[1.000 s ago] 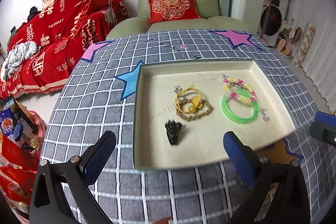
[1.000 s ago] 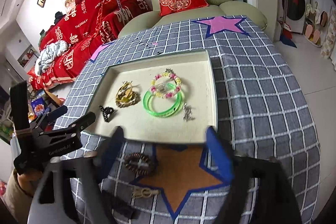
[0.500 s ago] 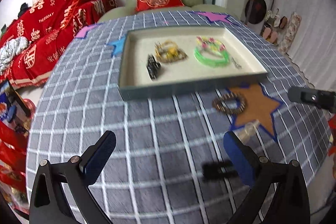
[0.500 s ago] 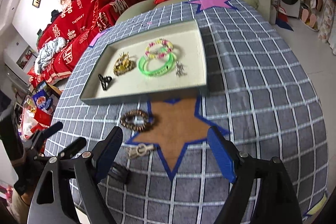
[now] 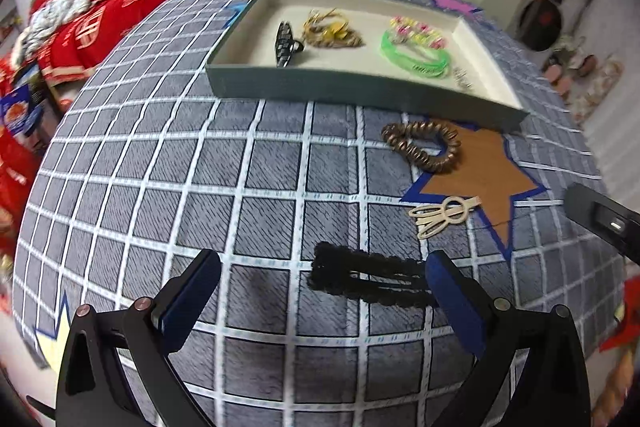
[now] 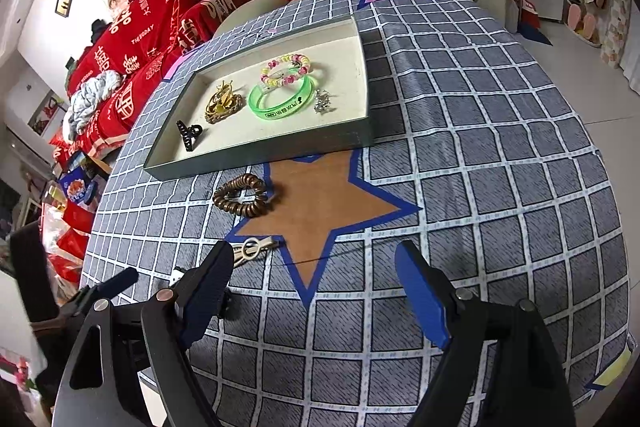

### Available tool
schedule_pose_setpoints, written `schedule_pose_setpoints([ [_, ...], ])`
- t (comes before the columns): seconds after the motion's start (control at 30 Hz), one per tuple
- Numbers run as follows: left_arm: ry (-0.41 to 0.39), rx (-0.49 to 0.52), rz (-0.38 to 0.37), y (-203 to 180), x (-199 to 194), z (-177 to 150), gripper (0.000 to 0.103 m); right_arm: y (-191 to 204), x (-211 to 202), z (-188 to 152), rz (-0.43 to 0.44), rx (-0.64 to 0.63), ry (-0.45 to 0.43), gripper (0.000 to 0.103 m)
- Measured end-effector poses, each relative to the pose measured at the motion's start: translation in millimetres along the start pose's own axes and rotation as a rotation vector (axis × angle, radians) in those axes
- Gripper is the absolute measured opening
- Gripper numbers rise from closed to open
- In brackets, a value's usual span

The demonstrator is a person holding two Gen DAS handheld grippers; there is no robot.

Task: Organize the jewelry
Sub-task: 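Move both tools toward the black snap hair clip and brown coil hair tie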

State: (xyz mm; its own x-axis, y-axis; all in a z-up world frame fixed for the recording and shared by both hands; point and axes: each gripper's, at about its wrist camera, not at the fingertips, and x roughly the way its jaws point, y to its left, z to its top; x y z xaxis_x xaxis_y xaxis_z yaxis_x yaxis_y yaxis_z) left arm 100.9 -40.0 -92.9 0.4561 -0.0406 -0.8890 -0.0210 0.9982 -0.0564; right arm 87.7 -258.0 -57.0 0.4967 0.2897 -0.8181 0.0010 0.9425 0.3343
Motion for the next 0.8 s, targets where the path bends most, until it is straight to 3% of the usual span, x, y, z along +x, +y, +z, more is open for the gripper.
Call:
schedule_pose_setpoints([
  [0.2, 0.038, -0.038, 0.058, -8.8, 14.1, -0.8, 0.103, -7.0, -1.4, -3.9, 0.002, 0.014, 0.001, 0.085],
  [0.33, 0.007, 0.040, 0.074, -10.7, 9.7, -6.8, 0.103, -8.9, -1.8, -5.3, 0.003, 0.016, 0.000, 0.085],
  [0.6, 0.004, 0.016, -0.027, 19.3, 3.5, -16.1, 0.103, -6.4, 0.7, -7.7, 0.013, 0.011, 0.003, 0.085],
  [0.8, 0.026, -0.020, -0.101, 11.3, -0.1, -16.4, 0.103, -3.0, 6.0, -8.2, 0.011, 0.001, 0.014, 0.085],
])
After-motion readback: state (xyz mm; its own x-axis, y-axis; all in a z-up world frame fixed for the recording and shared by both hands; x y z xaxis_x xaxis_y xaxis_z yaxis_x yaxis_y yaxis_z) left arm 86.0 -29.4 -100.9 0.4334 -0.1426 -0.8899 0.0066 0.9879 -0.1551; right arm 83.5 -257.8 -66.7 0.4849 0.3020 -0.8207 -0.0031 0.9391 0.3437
